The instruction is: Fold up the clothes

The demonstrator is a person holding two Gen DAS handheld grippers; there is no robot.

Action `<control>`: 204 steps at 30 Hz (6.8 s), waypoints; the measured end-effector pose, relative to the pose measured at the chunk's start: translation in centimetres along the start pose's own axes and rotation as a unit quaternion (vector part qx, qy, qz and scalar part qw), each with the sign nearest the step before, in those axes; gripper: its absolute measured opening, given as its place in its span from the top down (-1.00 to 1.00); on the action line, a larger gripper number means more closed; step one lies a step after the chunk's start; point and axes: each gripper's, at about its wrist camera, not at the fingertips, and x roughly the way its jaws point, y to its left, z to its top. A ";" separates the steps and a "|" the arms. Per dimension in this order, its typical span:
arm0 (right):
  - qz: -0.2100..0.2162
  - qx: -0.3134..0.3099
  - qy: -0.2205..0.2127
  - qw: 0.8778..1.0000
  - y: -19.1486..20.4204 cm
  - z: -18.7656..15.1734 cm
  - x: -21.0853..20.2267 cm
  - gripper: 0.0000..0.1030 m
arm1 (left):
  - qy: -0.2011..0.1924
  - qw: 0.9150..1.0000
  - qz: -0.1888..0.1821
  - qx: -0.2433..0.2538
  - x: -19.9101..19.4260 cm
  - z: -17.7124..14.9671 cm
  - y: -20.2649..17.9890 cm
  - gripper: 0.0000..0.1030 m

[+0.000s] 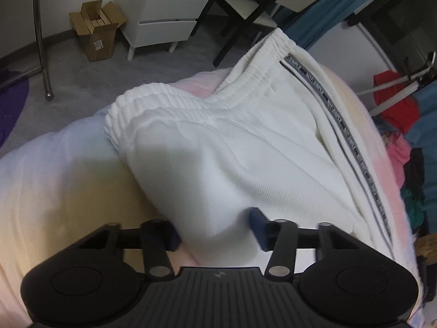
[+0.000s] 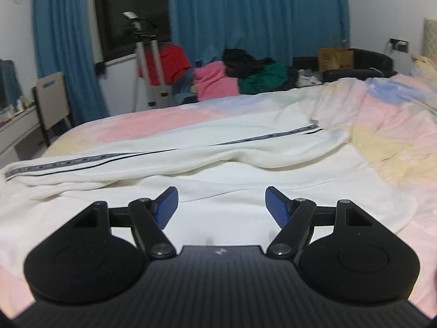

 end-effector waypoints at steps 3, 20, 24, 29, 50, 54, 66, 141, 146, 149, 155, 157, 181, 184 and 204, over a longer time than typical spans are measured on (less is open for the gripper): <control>-0.053 0.066 -0.004 0.996 -3.6 1.2 0.6 -0.40 | 0.000 1.000 -0.028 -0.015 -0.3 0.1 1.0 0.34; -0.225 0.382 0.104 0.891 -18.1 -3.1 4.7 -0.40 | 0.091 0.988 -0.104 -0.065 1.9 -1.3 1.3 -0.35; -0.201 0.442 0.115 0.866 -19.0 -4.1 5.9 -0.44 | 0.079 0.986 -0.112 -0.095 2.7 -0.6 1.8 -0.16; -0.191 0.475 0.071 0.856 -19.8 -3.8 6.4 -0.27 | 0.033 0.982 -0.121 -0.144 2.6 0.7 3.2 0.07; -0.180 0.428 -0.060 0.884 -18.6 1.3 -0.5 0.88 | -0.076 0.968 -0.197 -0.136 -4.3 2.5 1.5 0.82; -0.168 0.422 -0.064 0.889 -18.6 4.9 1.4 0.88 | -0.099 0.974 -0.179 -0.096 -4.7 4.6 -2.4 0.82; -0.181 0.291 -0.034 0.939 -14.0 18.3 25.2 0.89 | -0.155 0.983 -0.088 0.030 7.6 14.6 -21.1 0.81; -0.022 0.439 -0.057 0.896 -16.6 1.4 23.8 0.79 | -0.090 0.956 -0.267 -0.077 11.9 9.4 -7.5 0.72; -0.018 0.383 -0.037 0.923 -15.1 2.2 20.4 0.80 | -0.109 0.958 -0.263 -0.032 7.1 9.3 -6.4 0.72; -0.001 0.341 -0.031 0.939 -14.6 2.5 17.4 0.80 | -0.106 0.957 -0.264 -0.049 4.2 9.1 -4.2 0.73; 0.041 0.429 -0.018 0.902 -17.1 2.3 12.8 0.81 | -0.100 0.958 -0.251 -0.099 -0.3 8.3 1.9 0.73; 0.044 0.435 -0.001 0.899 -17.5 1.3 12.3 0.81 | -0.084 0.965 -0.225 -0.106 -0.6 7.8 3.5 0.72; 0.038 0.421 0.029 0.906 -19.0 -1.6 12.3 0.81 | -0.177 0.972 0.018 0.155 -8.6 -3.6 -5.5 -0.60; 0.034 0.411 0.023 0.911 -18.8 -1.3 12.1 0.81 | -0.192 0.959 0.000 0.208 -8.3 -5.0 -8.2 -0.63; -0.045 0.256 -0.005 0.966 -14.7 0.9 11.2 0.81 | -0.105 0.883 -0.047 0.455 7.2 -16.6 -18.7 -0.90</control>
